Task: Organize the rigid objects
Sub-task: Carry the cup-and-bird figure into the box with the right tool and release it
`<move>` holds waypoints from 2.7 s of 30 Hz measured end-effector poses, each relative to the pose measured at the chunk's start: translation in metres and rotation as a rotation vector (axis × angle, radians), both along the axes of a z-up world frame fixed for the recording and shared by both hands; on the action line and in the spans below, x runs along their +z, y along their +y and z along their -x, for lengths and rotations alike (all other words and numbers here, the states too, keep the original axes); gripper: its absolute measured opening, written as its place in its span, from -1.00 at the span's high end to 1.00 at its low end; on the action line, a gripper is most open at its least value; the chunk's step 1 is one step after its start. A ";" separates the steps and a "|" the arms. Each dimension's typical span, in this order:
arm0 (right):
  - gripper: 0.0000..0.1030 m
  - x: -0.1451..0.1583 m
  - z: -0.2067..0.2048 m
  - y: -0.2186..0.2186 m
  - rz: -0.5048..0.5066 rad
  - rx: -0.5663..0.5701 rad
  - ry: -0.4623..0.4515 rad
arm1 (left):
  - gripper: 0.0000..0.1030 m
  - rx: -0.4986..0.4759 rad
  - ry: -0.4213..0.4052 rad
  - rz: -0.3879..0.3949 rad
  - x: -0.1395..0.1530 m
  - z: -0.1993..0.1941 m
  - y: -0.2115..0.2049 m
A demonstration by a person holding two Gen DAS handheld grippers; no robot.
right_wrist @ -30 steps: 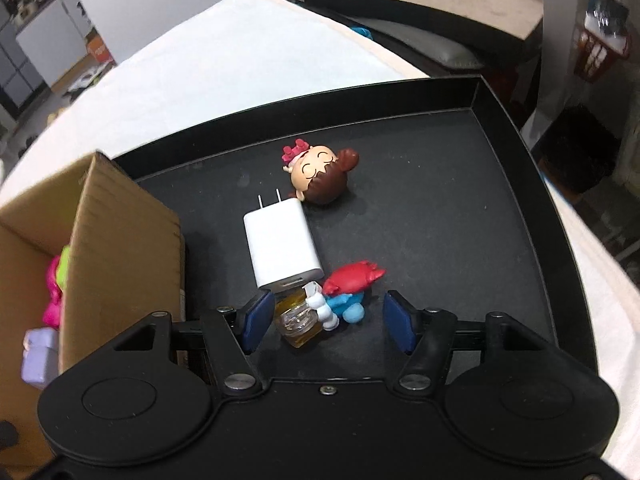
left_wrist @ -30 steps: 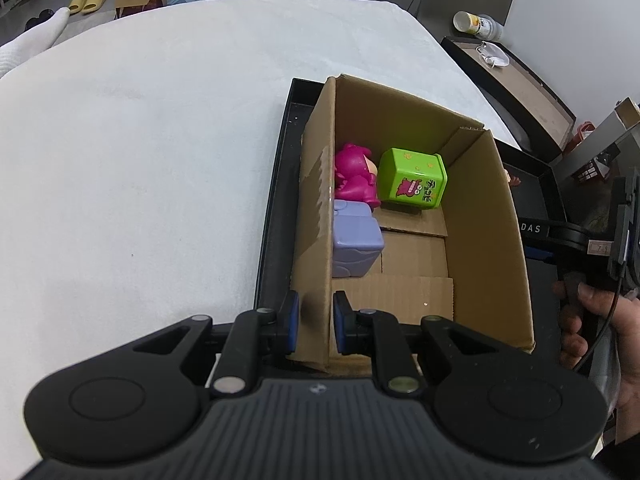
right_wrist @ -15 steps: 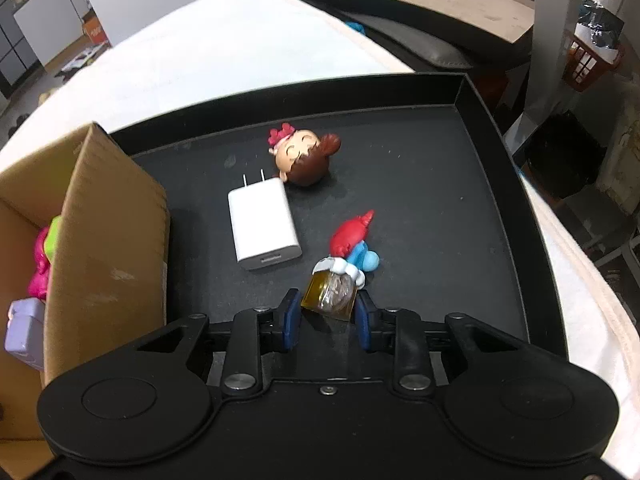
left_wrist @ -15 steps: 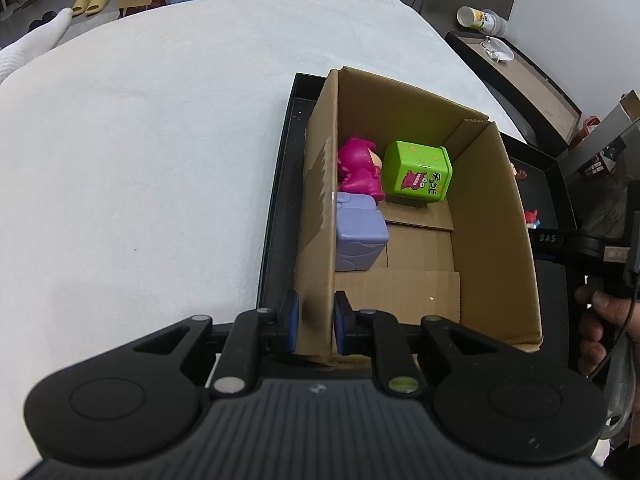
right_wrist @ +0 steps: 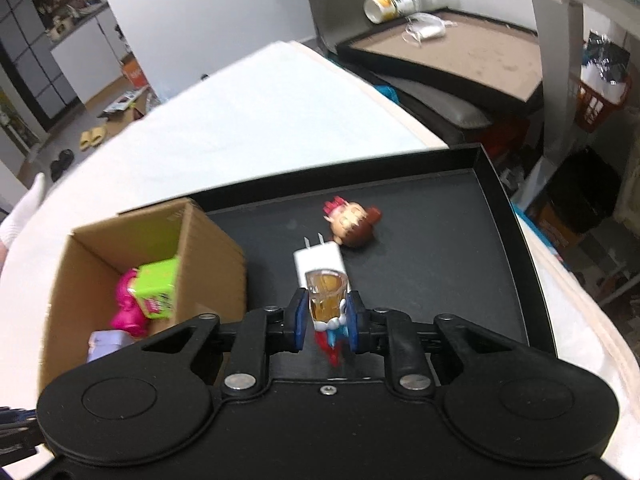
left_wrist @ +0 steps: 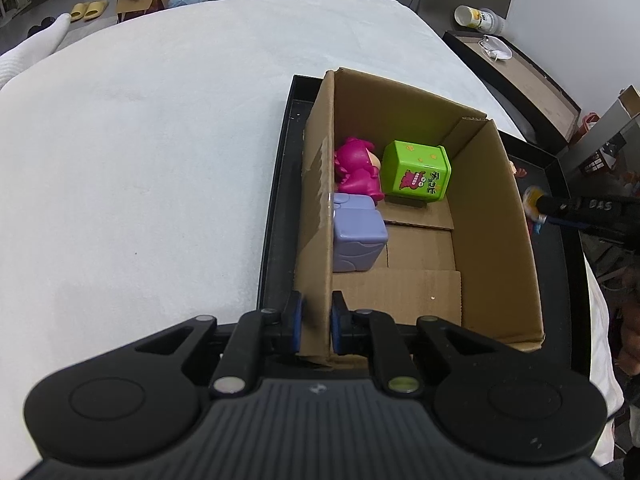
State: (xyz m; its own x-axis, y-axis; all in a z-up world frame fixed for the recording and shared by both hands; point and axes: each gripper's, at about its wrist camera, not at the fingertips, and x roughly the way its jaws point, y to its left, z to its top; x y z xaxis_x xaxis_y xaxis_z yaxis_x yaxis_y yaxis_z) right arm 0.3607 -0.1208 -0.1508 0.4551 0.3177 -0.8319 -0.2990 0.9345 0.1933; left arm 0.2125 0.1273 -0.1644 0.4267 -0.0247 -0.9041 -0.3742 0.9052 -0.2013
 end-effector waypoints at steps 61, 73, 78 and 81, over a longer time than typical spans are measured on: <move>0.57 0.002 0.067 0.124 0.053 0.359 -0.026 | 0.73 0.012 -0.018 0.025 0.001 0.003 0.004; -0.08 0.027 0.072 0.116 0.004 0.364 -0.088 | 0.73 0.016 -0.016 0.015 0.001 0.004 0.003; -0.28 0.039 0.070 0.109 -0.016 0.345 -0.117 | 0.74 0.016 -0.013 0.008 0.001 0.003 0.002; -0.28 0.045 0.068 0.105 -0.017 0.345 -0.149 | 0.74 0.016 -0.011 0.005 0.001 0.003 0.002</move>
State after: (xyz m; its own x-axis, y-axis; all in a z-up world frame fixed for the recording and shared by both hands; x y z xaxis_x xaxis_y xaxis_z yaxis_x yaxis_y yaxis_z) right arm 0.2925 -0.0160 -0.1055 0.4347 0.4863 -0.7580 -0.6213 0.7712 0.1385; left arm 0.2094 0.1290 -0.1637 0.4370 -0.0227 -0.8992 -0.3861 0.8982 -0.2103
